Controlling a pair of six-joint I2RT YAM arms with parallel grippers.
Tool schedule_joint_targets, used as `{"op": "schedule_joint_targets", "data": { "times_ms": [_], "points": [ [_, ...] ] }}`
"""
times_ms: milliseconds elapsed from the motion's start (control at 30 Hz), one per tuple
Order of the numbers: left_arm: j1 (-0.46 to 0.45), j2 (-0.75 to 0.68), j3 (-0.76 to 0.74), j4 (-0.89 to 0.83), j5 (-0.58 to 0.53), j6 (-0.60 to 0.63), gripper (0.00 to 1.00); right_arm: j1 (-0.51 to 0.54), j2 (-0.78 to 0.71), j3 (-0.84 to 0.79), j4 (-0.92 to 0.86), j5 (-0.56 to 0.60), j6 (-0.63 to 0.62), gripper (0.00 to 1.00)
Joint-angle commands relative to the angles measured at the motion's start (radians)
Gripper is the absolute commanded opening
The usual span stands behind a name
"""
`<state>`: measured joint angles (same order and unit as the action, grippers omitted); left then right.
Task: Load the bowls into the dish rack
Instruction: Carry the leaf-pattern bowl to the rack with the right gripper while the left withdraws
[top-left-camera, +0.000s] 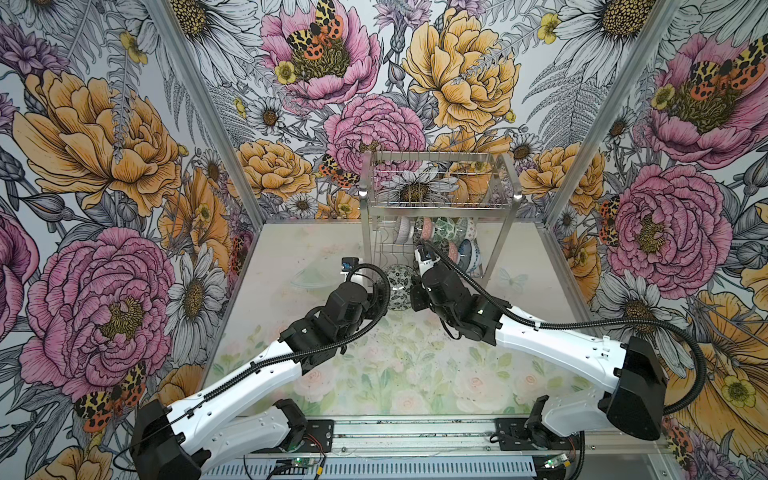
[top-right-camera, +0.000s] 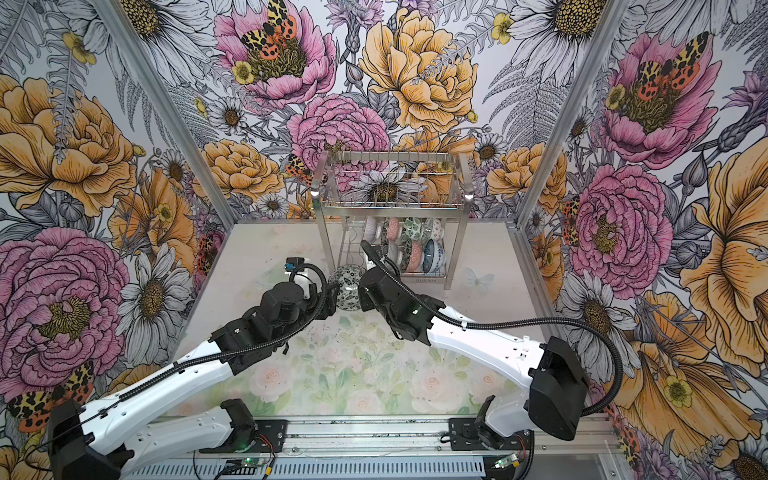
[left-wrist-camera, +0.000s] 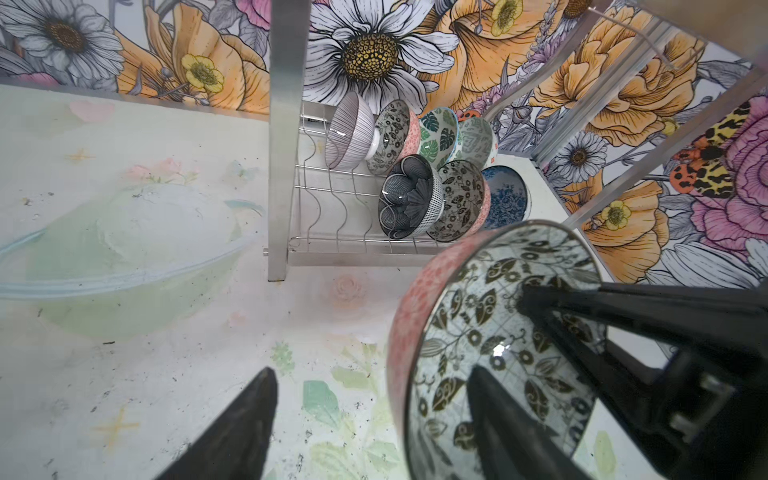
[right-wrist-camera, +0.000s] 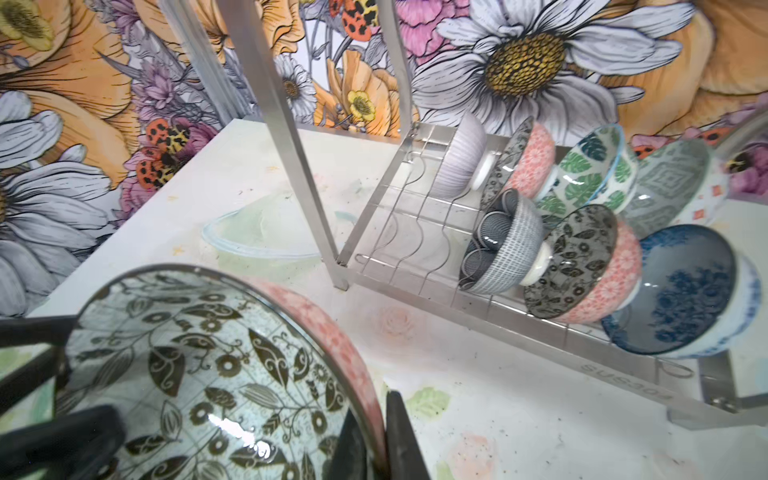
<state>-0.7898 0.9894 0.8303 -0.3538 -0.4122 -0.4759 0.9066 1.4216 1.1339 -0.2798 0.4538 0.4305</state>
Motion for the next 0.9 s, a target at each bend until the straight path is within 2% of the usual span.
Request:
{"op": "schedule_joint_targets", "data": {
  "times_ms": [0,167,333,600,867],
  "points": [
    [0.067,-0.058,0.007,-0.085,-0.011,0.043,0.99,0.003,0.053,0.08,0.044,0.227,-0.054,0.0],
    [0.213,-0.128,-0.027,-0.123,0.046,0.061,0.98,0.005,0.209,0.194,0.042,0.463,-0.132,0.0],
    [0.298,-0.138,-0.052,-0.121,0.079,0.071,0.99,0.0,0.35,0.31,0.044,0.626,-0.204,0.0],
    [0.349,-0.114,-0.072,-0.094,0.109,0.095,0.99,-0.033,0.519,0.433,0.055,0.732,-0.273,0.0],
    [0.409,-0.088,-0.077,-0.073,0.157,0.126,0.99,-0.084,0.643,0.496,0.153,0.747,-0.378,0.0]
  ]
}}
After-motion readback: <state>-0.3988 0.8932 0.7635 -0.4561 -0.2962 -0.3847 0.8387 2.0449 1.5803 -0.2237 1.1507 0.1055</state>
